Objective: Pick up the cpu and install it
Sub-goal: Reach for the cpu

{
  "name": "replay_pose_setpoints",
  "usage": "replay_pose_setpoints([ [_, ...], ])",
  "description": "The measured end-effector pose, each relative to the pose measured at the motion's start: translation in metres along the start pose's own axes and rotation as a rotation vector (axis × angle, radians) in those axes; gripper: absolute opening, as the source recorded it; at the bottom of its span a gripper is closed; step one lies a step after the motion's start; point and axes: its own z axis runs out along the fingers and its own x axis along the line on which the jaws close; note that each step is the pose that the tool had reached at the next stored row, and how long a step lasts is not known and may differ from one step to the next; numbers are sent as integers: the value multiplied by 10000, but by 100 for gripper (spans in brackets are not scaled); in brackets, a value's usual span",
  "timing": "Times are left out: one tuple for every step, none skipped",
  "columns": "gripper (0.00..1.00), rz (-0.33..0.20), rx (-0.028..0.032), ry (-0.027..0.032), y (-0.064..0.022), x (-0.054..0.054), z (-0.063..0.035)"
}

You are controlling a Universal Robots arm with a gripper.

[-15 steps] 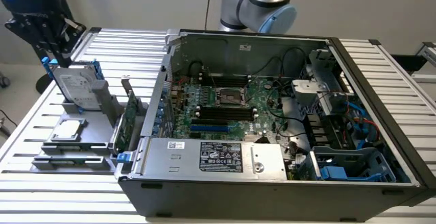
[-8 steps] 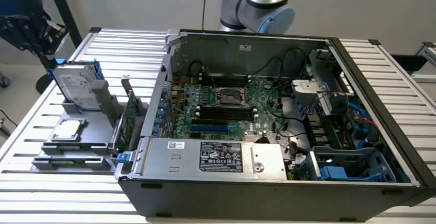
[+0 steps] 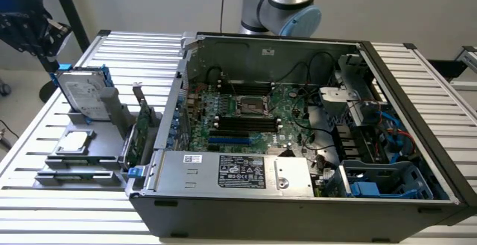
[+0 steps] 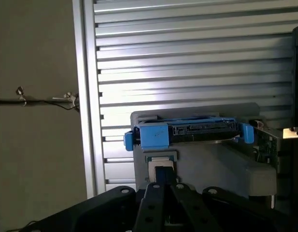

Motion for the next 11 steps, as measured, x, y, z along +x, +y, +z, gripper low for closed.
replay_pose_setpoints([
  [11, 1, 2, 1, 3, 7, 0],
  [11, 3, 15, -3, 5, 9, 0],
  [11, -4, 25, -4, 5, 9, 1],
  [11, -31, 48, -6, 5, 8, 2],
  [11, -79, 75, -6, 5, 9, 2],
  [11, -162, 108, -7, 5, 9, 4],
  [11, -279, 140, -8, 5, 9, 6],
  [11, -437, 162, -7, 4, 8, 8],
  [11, -611, 181, -6, 4, 8, 9],
  [11, -789, 198, -5, 4, 8, 11],
  [11, -969, 210, -3, 5, 8, 13],
])
